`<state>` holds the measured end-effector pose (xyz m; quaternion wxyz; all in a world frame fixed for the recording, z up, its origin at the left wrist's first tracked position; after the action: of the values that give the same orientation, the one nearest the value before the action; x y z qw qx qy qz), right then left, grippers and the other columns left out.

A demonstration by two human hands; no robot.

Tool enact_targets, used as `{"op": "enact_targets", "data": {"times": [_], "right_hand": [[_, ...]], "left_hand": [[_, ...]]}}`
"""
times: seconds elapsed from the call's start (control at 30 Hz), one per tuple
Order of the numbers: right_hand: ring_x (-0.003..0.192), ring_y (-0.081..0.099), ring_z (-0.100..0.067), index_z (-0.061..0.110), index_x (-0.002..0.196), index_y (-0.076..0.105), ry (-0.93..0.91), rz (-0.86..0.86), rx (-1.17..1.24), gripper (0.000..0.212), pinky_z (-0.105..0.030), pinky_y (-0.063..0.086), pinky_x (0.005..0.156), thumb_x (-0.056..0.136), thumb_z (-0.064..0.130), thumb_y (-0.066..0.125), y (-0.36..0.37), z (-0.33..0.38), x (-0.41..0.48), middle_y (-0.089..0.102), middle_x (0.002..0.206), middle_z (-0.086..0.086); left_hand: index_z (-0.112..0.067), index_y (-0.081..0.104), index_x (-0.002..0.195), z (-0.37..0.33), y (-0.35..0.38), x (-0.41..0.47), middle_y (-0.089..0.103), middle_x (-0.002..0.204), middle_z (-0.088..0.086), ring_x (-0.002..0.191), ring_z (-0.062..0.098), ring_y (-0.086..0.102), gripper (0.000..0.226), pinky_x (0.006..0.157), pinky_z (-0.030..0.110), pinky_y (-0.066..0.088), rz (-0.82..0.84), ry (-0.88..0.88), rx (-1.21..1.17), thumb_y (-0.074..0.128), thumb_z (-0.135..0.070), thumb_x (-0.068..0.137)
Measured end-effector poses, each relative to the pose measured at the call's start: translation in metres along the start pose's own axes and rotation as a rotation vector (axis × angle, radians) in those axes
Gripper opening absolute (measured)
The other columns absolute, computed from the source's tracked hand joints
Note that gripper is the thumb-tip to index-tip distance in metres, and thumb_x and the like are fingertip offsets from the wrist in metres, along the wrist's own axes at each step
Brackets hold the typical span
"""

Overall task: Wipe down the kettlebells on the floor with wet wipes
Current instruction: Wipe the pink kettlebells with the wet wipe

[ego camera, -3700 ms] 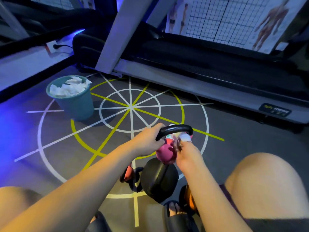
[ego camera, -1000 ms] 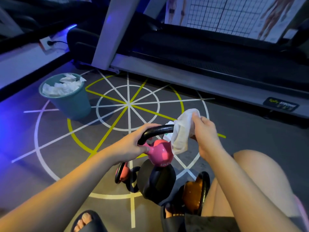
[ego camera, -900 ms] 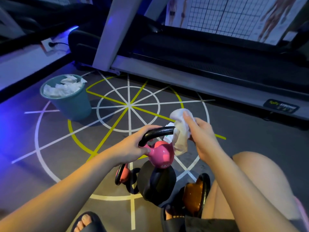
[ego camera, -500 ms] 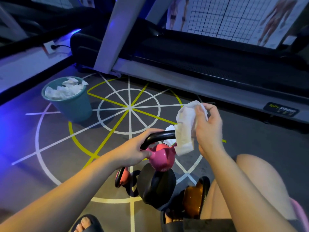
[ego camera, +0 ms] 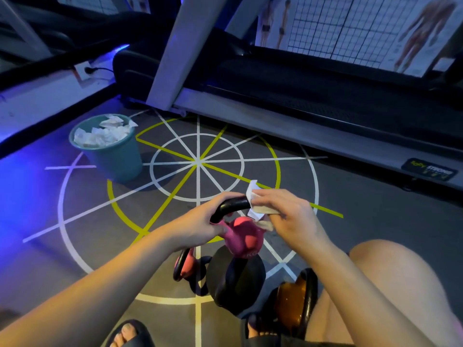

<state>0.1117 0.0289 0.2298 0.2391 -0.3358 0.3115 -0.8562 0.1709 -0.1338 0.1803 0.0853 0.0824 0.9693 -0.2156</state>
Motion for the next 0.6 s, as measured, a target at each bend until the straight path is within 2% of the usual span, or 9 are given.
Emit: {"op": "enact_targets", "data": {"times": [0.1, 0.2, 0.27, 0.33, 0.37, 0.43, 0.5, 0.53, 0.6], "right_hand": [[0.13, 0.052, -0.006, 0.021, 0.121, 0.071, -0.001, 0.128, 0.005, 0.042, -0.042, 0.044, 0.109, 0.083, 0.004, 0.068, 0.003, 0.0, -0.003, 0.062, 0.135, 0.009], [0.145, 0.029, 0.001, 0.026, 0.139, 0.058, 0.133, 0.372, 0.223, 0.05, -0.028, 0.023, 0.121, 0.09, 0.034, 0.05, 0.006, -0.001, -0.01, 0.042, 0.153, 0.015], [0.144, 0.03, 0.001, 0.024, 0.136, 0.061, 0.235, 0.422, 0.412, 0.05, -0.026, 0.02, 0.121, 0.093, 0.033, 0.037, 0.0, -0.006, -0.013, 0.045, 0.151, 0.016], [0.14, 0.039, 0.0, 0.037, 0.132, 0.062, 0.308, 0.398, 0.377, 0.04, -0.033, 0.029, 0.12, 0.101, 0.028, 0.038, -0.005, -0.014, -0.012, 0.053, 0.143, 0.02], [0.136, 0.046, -0.005, 0.047, 0.133, 0.058, 0.321, 0.372, 0.259, 0.037, -0.037, 0.036, 0.116, 0.102, 0.03, 0.046, -0.006, -0.021, -0.011, 0.056, 0.14, 0.02], [0.127, 0.054, -0.007, 0.061, 0.136, 0.046, 0.342, 0.354, -0.003, 0.048, -0.034, 0.045, 0.106, 0.096, 0.039, 0.062, -0.006, -0.031, -0.011, 0.059, 0.135, 0.023], [0.116, 0.057, -0.005, 0.056, 0.137, 0.048, 0.415, 0.352, -0.099, 0.055, -0.028, 0.049, 0.093, 0.089, 0.042, 0.071, -0.004, -0.045, -0.012, 0.06, 0.131, 0.024], [0.106, 0.06, -0.007, 0.051, 0.132, 0.056, 0.474, 0.35, -0.091, 0.05, -0.025, 0.051, 0.083, 0.086, 0.04, 0.073, -0.003, -0.053, -0.013, 0.065, 0.123, 0.019], [0.08, 0.059, -0.013, 0.04, 0.097, 0.07, 0.562, 0.327, -0.08, 0.017, -0.02, 0.046, 0.059, 0.082, 0.037, 0.076, -0.003, -0.064, -0.015, 0.068, 0.089, 0.01]], "left_hand": [[-0.052, 0.042, 0.14, 0.002, 0.0, 0.0, 0.06, 0.13, -0.007, 0.126, 0.01, 0.056, 0.078, 0.106, 0.042, 0.05, 0.01, 0.002, -0.015, 0.063, 0.005, 0.091], [-0.048, 0.042, 0.141, 0.002, 0.001, 0.0, 0.058, 0.133, -0.017, 0.126, -0.002, 0.054, 0.077, 0.108, 0.039, 0.048, 0.017, 0.0, -0.033, 0.062, 0.007, 0.091], [-0.047, 0.042, 0.142, 0.002, 0.001, 0.001, 0.057, 0.135, -0.017, 0.127, 0.0, 0.054, 0.077, 0.109, 0.04, 0.047, 0.026, 0.008, -0.03, 0.063, 0.008, 0.091], [-0.047, 0.04, 0.143, 0.001, 0.002, 0.002, 0.057, 0.135, -0.015, 0.128, 0.003, 0.055, 0.078, 0.109, 0.042, 0.047, 0.031, 0.024, -0.005, 0.062, 0.007, 0.092], [-0.048, 0.04, 0.143, 0.0, 0.002, 0.002, 0.057, 0.134, -0.016, 0.128, 0.003, 0.054, 0.078, 0.109, 0.042, 0.047, 0.033, 0.029, 0.008, 0.062, 0.006, 0.092], [-0.049, 0.04, 0.143, -0.001, 0.003, 0.003, 0.058, 0.132, -0.019, 0.128, 0.002, 0.054, 0.077, 0.109, 0.042, 0.046, 0.041, 0.038, 0.006, 0.063, 0.005, 0.093], [-0.048, 0.041, 0.142, -0.002, 0.004, 0.003, 0.058, 0.132, -0.021, 0.128, 0.003, 0.054, 0.076, 0.11, 0.041, 0.046, 0.048, 0.038, -0.009, 0.064, 0.005, 0.093], [-0.048, 0.042, 0.142, -0.001, 0.003, 0.003, 0.058, 0.131, -0.023, 0.127, 0.002, 0.054, 0.076, 0.11, 0.039, 0.046, 0.048, 0.035, -0.016, 0.064, 0.005, 0.093], [-0.049, 0.043, 0.14, 0.0, 0.002, 0.002, 0.058, 0.13, -0.025, 0.127, -0.001, 0.053, 0.075, 0.108, 0.034, 0.047, 0.043, 0.033, -0.023, 0.064, 0.005, 0.093]]}}
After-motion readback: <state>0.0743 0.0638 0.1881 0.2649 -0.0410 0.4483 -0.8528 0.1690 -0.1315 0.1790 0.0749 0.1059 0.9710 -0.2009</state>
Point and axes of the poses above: each hand's wrist, its own x-axis towards the middle knuckle, its own y-axis out of the palm, z = x × y, the point moved 8 cm from there along x, towards the middle knuckle
